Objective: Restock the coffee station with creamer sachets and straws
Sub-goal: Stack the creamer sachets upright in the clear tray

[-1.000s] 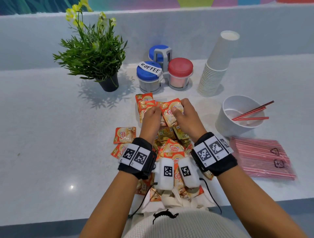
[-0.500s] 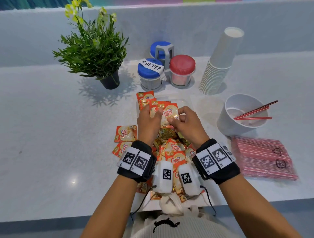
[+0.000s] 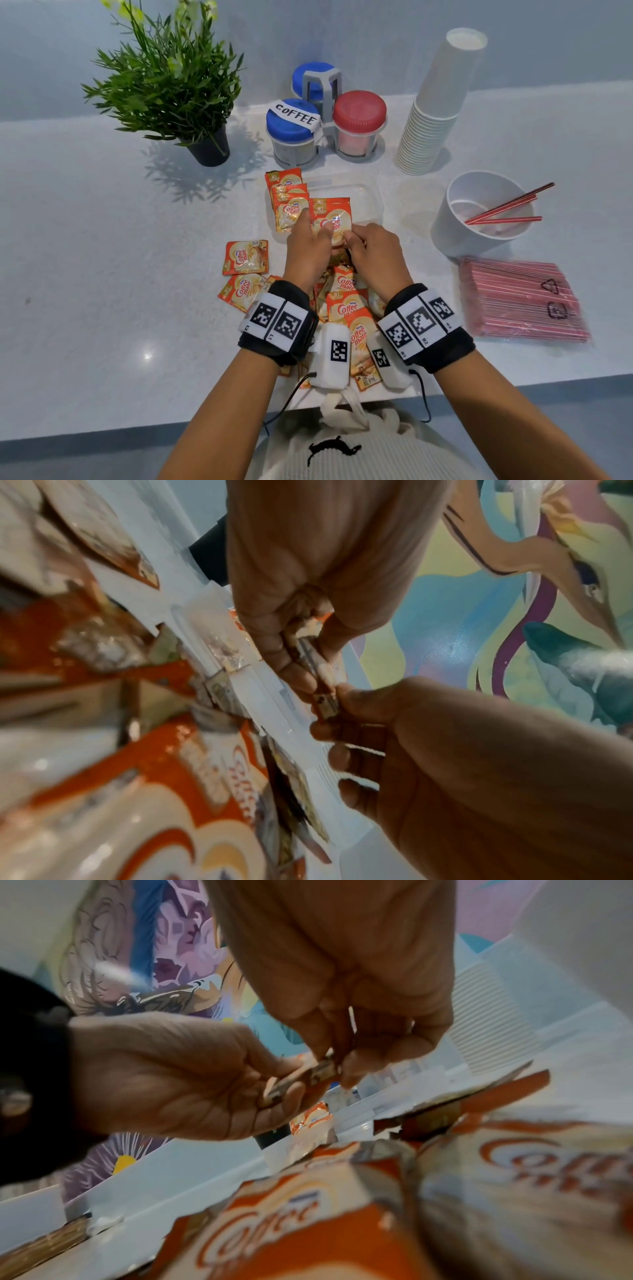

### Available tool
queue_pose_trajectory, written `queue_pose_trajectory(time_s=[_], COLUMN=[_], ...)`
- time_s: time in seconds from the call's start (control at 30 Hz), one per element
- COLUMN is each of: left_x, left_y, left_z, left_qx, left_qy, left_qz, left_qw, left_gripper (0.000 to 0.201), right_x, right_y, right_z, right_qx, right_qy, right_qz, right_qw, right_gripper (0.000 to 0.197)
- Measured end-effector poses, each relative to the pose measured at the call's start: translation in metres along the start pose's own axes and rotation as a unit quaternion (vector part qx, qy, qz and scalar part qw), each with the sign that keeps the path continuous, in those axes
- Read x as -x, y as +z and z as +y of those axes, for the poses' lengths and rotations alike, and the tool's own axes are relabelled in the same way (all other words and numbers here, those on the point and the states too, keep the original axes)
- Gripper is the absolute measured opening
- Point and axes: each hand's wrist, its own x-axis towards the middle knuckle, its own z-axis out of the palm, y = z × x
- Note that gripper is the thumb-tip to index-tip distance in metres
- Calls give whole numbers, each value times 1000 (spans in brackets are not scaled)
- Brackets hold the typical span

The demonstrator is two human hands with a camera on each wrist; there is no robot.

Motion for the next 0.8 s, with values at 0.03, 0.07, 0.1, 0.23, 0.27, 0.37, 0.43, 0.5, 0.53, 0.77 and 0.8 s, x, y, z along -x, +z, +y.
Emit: queue_pose_trajectory(time_s=[0.03,0.07,0.1,0.23,0.27,0.37,0.43,0.5,0.53,0.77,0.8], left_x=[-2,-2,-3,-4,-4,-3,-2,-2,-3,-7,-8], left_y=[-2,-5,-8,-15,-16,-16,-16,-17,-18,-25,-25], left_z=[-2,-3,-5,-11,-13,-15,-16,-16,-16,-12,-10], left_qx=[-1,-4,-7,4,6,-1,-11,-12,-12,15,13], left_qy=[-2,-7,-9,-20,-21,-12,-10,-13,-17,-26,-24], left_qz=[3,7,10,13,14,7,5,10,16,24,21], left_qw=[1000,1000,1000,1000,1000,1000,1000,1000,1000,999,999], left_gripper=[34,33,31,26,25,26,26,27,29,33,33], right_x=[0,-1,-2,-1,0,0,-1,-3,-4,-22,-25], right_y=[-2,-4,-7,-7,-5,1,2,0,-3,-44,-47], right_z=[3,6,8,18,18,18,19,20,20,9,6], right_qx=[-9,-9,5,107,121,104,48,-13,-33,-120,-130], right_qy=[-6,-8,-7,42,40,32,39,42,39,-26,-34], right_qz=[-25,-63,-109,-215,-212,-196,-185,-158,-141,-39,-43], right_qw=[1000,998,994,970,969,975,981,986,989,992,990], right_gripper=[29,23,17,44,44,31,32,28,22,10,8])
